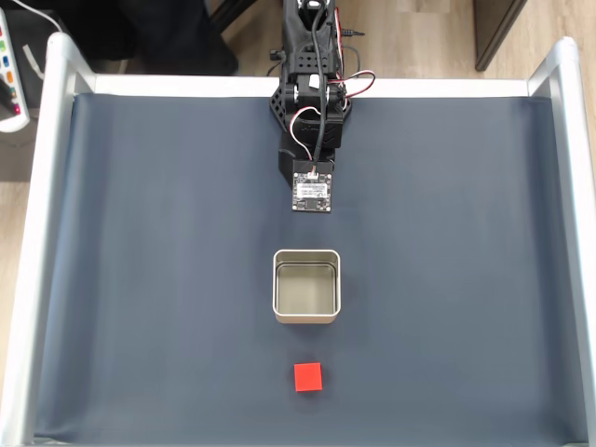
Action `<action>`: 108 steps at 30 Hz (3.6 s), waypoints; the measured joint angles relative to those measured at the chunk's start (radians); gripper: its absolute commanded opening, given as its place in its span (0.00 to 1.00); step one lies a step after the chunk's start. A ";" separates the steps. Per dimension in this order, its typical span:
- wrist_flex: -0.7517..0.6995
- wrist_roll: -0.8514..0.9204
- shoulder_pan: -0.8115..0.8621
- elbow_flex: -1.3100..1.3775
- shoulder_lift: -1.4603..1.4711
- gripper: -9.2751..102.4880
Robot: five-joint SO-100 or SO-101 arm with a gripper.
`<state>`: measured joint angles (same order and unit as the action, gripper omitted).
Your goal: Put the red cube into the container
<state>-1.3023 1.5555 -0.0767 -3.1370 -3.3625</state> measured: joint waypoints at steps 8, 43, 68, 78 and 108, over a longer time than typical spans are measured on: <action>0.000 0.000 0.000 0.000 0.000 0.09; 0.584 -0.091 -0.072 0.132 0.015 0.08; 0.621 -0.104 -0.025 0.733 0.730 0.08; 0.621 -0.078 -0.002 1.109 1.221 0.09; 0.330 0.023 0.034 1.910 2.158 0.34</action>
<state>-0.9725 1.5785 -0.0430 -1.2272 -1.2042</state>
